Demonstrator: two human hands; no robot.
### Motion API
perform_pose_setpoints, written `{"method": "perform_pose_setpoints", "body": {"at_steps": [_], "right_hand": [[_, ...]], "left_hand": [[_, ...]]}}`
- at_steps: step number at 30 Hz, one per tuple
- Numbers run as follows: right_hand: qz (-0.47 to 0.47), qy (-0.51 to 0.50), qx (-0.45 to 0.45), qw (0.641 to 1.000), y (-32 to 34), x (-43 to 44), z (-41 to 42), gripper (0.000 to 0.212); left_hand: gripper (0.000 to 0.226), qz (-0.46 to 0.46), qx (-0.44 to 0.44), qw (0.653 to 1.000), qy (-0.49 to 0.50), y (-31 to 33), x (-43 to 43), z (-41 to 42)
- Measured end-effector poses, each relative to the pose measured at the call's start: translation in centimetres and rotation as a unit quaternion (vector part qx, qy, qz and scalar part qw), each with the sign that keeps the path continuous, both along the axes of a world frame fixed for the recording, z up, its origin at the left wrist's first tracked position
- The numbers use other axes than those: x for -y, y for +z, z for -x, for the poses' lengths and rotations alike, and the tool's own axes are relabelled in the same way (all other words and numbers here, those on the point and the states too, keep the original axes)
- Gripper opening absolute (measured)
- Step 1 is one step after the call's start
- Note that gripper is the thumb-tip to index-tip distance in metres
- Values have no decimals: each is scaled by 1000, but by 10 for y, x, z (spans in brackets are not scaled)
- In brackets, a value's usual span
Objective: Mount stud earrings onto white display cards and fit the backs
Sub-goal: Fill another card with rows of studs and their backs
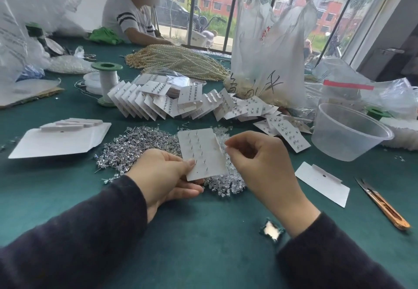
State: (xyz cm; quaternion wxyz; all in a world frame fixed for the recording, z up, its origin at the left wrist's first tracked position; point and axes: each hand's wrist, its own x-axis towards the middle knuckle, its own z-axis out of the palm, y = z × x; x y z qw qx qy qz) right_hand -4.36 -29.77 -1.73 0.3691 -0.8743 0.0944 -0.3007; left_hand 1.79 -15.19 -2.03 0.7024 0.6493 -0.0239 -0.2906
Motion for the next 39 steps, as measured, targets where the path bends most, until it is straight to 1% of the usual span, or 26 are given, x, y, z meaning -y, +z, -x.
{"method": "perform_pose_setpoints", "body": {"at_steps": [4,6,9,13,16,20,24,28,34,39], "right_hand": [[66,44,43,996,-2,-20,1,9],[83,57,50,994,-7,-29,-1,7],[80,57,29,995,-13,-33,-6,6],[69,50,52,995,-13,-29,-5,9],[68,58,32,995,-13,-29,-5,9],[63,65,18,996,-13,-31,-4,7],[63,56,15,996,-13,-33,-4,7],[66,53,-7,996,-15,-35,-4,7],[63,43,-7,997,-19,-38,-3,8],[71,42,5,997,-19,-38,-3,9]], "left_hand": [[11,-2,17,1000,-13,-1,2,1],[18,-7,28,999,-16,-2,2,2],[21,-15,42,999,-10,-4,4,2],[22,-8,37,999,-2,-4,5,3],[20,-14,44,999,2,-3,6,4],[26,-13,55,998,13,-5,6,4],[26,-19,75,997,18,-7,7,5],[24,-38,106,993,23,-10,8,5],[32,-39,121,991,37,-14,8,4],[31,-20,119,992,33,-13,7,7]]}}
